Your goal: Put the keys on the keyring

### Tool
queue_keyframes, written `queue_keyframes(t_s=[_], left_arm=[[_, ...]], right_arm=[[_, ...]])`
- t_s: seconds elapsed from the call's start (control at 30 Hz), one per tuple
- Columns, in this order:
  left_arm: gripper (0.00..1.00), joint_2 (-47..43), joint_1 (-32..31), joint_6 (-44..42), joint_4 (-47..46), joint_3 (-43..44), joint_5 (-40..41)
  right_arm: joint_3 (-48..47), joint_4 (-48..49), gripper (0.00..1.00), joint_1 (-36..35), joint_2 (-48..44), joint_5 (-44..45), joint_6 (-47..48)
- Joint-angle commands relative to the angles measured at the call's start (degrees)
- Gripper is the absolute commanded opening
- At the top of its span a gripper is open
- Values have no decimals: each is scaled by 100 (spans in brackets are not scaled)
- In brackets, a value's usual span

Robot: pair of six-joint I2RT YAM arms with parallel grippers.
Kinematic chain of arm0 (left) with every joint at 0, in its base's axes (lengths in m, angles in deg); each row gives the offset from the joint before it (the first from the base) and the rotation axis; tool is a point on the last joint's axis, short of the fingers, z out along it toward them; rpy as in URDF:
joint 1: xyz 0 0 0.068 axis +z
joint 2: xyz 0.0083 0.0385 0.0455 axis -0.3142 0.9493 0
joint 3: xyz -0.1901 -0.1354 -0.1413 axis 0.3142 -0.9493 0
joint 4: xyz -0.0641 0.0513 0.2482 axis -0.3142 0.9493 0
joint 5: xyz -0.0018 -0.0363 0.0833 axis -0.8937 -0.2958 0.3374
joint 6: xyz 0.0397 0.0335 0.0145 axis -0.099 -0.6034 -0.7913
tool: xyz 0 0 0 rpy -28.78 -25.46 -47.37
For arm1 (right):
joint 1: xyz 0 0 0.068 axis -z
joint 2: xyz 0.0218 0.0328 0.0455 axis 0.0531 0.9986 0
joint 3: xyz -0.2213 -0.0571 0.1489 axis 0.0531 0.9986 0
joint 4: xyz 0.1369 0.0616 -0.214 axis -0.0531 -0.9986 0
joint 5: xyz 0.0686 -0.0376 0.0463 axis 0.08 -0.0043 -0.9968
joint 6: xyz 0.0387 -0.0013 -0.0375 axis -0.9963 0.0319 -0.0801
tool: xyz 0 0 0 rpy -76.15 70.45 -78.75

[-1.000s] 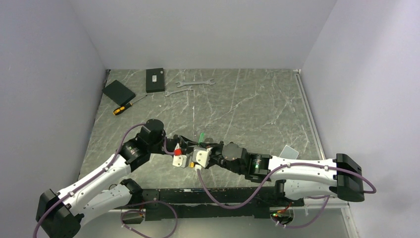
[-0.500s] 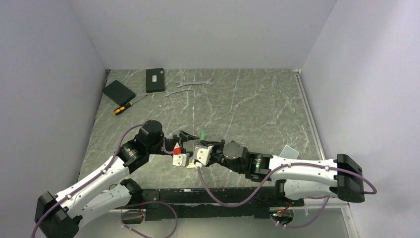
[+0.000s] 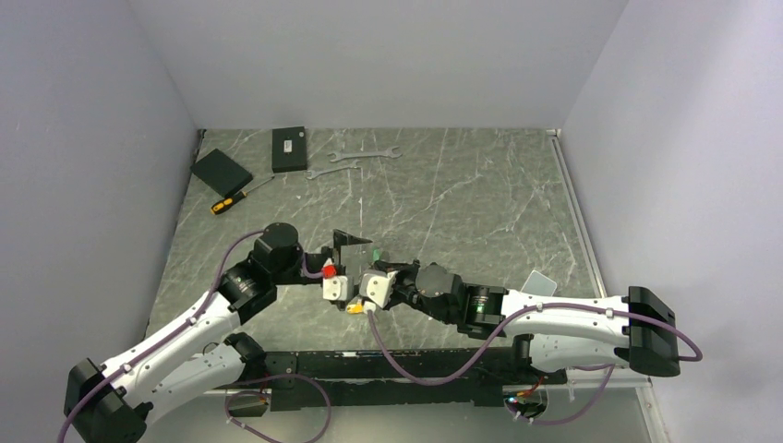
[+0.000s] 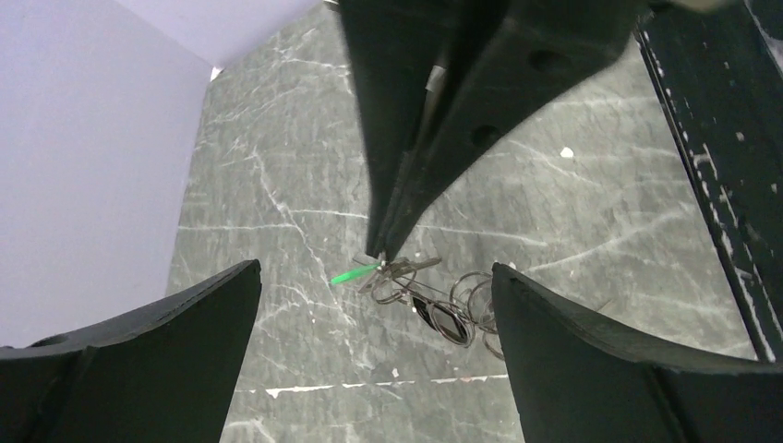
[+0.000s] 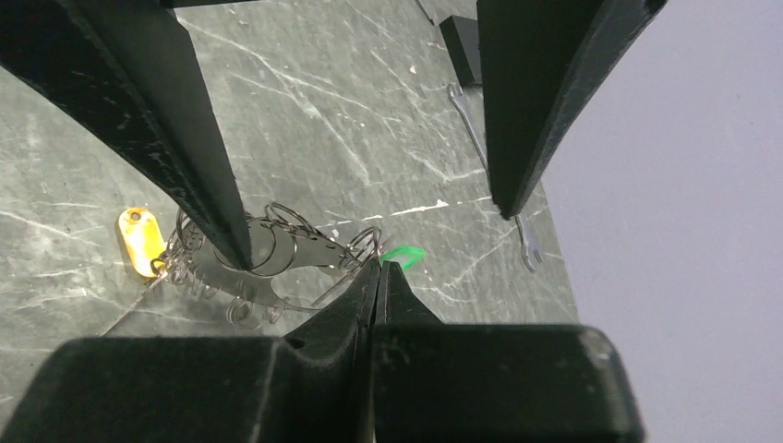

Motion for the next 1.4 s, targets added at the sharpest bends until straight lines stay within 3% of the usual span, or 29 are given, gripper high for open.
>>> queue_keyframes(t_s=[0.0, 0.2, 0.37, 0.57, 0.7, 1.03, 1.37], left_arm=[[99, -84, -3, 1171, -996, 136, 268], [100, -161, -7, 1914, -2133, -204, 793], [91, 81, -3, 2235, -2221, -128, 999], [85, 293, -4, 2941, -2874, -279, 1591], [76, 357, -5, 3094, -3304, -453, 1771], [70, 813, -9, 3840, -3898, -444, 1173], [72, 732, -11, 3938, -3673, -413, 1184]], right_arm=[[-290, 484, 0, 10, 12, 473, 29], [-263, 714, 0, 10, -58, 1085, 14], [-219, 870, 0, 10, -268, 1353, -119], [-203, 1014, 0, 9, -361, 1390, -82], [-161, 1105, 0, 10, -473, 1213, -137], [-218, 1069, 0, 10, -392, 1174, -134], [-268, 1111, 0, 6, -249, 1334, -53]])
